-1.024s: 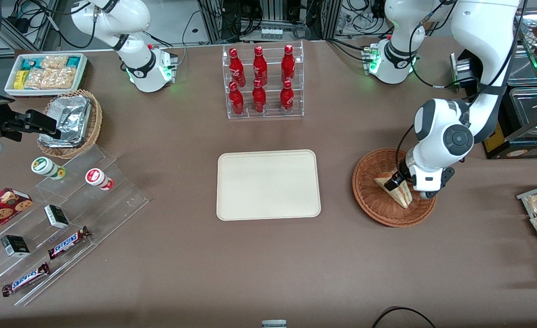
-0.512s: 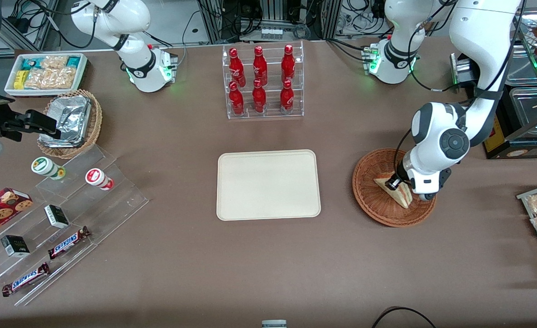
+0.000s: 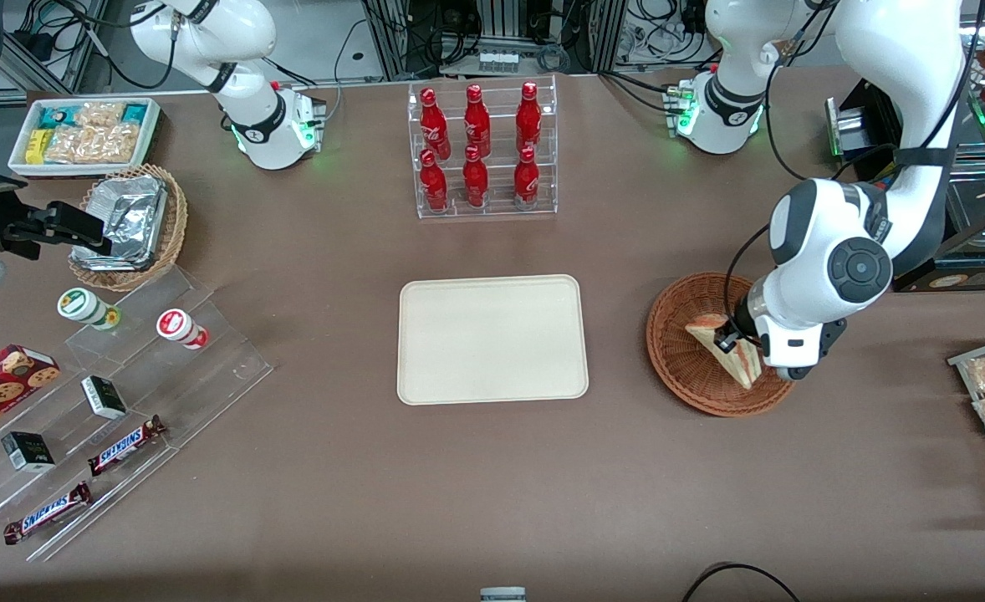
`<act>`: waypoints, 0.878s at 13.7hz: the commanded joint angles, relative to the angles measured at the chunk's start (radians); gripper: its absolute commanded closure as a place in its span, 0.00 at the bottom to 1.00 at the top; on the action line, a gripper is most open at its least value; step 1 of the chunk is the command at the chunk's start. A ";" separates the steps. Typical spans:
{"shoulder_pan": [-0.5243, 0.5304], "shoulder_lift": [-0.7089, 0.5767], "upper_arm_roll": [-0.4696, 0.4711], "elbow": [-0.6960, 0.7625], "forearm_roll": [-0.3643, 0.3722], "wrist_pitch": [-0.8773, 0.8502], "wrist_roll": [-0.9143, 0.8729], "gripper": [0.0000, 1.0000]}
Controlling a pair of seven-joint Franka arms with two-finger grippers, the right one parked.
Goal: Place sandwich from basket to tray
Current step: 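Lift the sandwich and carry it over the cream tray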
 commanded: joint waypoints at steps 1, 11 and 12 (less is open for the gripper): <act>-0.084 0.020 0.003 0.069 -0.004 -0.043 0.009 1.00; -0.474 0.355 0.008 0.372 -0.001 -0.030 0.090 1.00; -0.504 0.401 0.008 0.432 -0.002 -0.030 0.081 1.00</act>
